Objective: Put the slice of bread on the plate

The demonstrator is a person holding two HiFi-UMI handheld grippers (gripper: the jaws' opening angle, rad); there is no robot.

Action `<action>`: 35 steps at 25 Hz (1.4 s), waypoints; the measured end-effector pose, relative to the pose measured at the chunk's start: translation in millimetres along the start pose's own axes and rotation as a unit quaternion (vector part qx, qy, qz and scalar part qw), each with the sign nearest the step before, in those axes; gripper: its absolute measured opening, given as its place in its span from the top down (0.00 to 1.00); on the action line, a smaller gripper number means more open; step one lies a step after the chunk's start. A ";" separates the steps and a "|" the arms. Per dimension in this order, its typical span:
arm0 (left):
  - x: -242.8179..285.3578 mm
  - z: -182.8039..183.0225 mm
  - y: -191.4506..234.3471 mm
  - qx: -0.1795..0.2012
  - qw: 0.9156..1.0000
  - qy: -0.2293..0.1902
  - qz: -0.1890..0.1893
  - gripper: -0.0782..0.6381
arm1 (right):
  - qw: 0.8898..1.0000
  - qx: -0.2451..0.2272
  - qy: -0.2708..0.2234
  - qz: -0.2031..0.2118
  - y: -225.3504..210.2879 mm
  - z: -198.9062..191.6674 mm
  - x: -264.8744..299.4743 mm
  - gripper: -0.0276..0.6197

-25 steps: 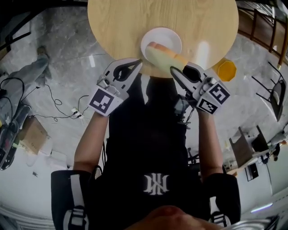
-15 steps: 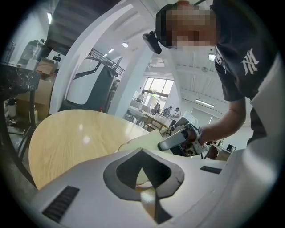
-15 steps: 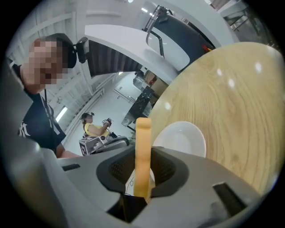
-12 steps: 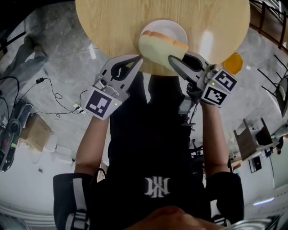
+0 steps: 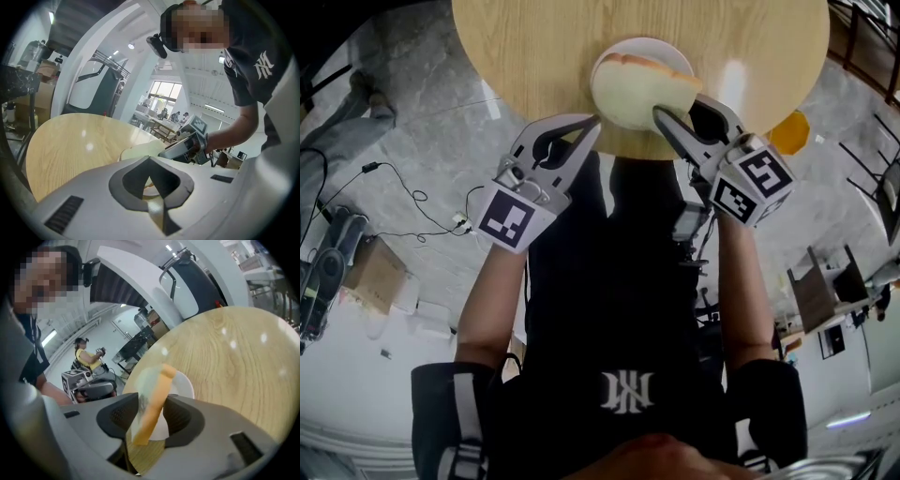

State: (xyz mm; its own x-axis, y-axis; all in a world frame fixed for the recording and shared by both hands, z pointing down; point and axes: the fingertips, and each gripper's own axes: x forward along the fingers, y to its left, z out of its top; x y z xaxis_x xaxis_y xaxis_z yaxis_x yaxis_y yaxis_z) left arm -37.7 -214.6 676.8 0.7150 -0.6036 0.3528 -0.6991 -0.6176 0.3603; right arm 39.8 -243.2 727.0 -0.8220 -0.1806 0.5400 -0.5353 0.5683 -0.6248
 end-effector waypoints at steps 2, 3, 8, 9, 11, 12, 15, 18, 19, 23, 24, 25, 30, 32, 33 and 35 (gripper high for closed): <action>2.6 -0.1 -5.6 0.002 1.000 -0.003 -0.001 0.88 | 0.999 -0.026 0.001 -0.027 -3.6 0.0 -4.4 0.67; 4.3 -0.5 -7.4 0.003 1.000 -0.004 -0.002 0.88 | 0.998 -0.038 0.002 -0.041 -6.4 0.1 -6.2 0.66; 6.8 -6.3 0.7 -0.003 1.000 -0.001 -0.003 0.88 | 0.991 -0.084 0.008 -0.107 -21.7 3.8 0.7 0.58; 8.7 -6.3 1.1 -0.003 1.000 -0.001 -0.003 0.88 | 0.989 -0.092 0.010 -0.117 -25.3 4.2 0.1 0.56; 13.7 -5.6 -0.7 -0.003 1.000 -0.002 -0.005 0.88 | 0.985 -0.106 0.012 -0.136 -32.1 5.0 -4.0 0.55; 14.6 -5.1 -1.7 -0.002 1.000 -0.002 -0.005 0.88 | 0.982 -0.115 0.012 -0.147 -33.6 6.3 -6.2 0.54; 9.0 -3.9 -4.2 0.001 1.000 -0.003 -0.006 0.88 | 0.972 -0.149 0.014 -0.181 -29.2 9.0 -8.9 0.51; 4.4 -5.7 -2.4 0.003 1.000 -0.004 -0.005 0.88 | 0.967 -0.162 0.011 -0.196 -26.9 8.4 -6.3 0.51; 3.3 -5.2 0.2 0.005 1.000 -0.005 -0.004 0.88 | 0.966 -0.164 0.004 -0.199 -27.4 11.2 -5.8 0.51; 8.9 22.1 11.6 0.032 0.999 -0.043 -0.002 0.88 | 0.962 -0.187 -0.068 -0.189 -30.8 48.4 -18.3 0.51; 11.3 33.7 12.1 0.041 0.997 -0.058 -0.003 0.88 | 0.959 -0.198 -0.095 -0.177 -27.5 61.8 -25.2 0.51; 11.8 45.6 10.2 0.049 0.996 -0.072 -0.006 0.88 | 0.957 -0.209 -0.118 -0.162 -20.4 73.3 -34.2 0.55; -12.8 103.9 -14.3 0.104 0.988 -0.111 -0.030 0.88 | 0.945 -0.266 -0.162 -0.098 45.0 109.3 -80.2 0.95; -27.8 123.8 -25.3 0.113 0.987 -0.111 -0.041 0.88 | 0.942 -0.273 -0.178 -0.079 73.8 121.0 -96.5 0.95; -34.3 135.8 -30.7 0.116 0.985 -0.116 -0.049 0.88 | 0.940 -0.274 -0.190 -0.069 87.5 127.6 -104.7 0.95; -44.9 159.6 -40.9 0.126 0.980 -0.132 -0.073 0.88 | 0.936 -0.276 -0.214 -0.043 113.9 140.1 -119.7 0.95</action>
State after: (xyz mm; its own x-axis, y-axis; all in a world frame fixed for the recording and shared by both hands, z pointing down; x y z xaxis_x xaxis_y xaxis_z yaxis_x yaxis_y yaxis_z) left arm -41.1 -242.7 508.3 0.8060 -0.5882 0.0660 -0.5907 -0.7922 0.1529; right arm 50.1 -269.3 512.1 -0.8462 -0.4830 0.2252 -0.5186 0.8435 -0.1396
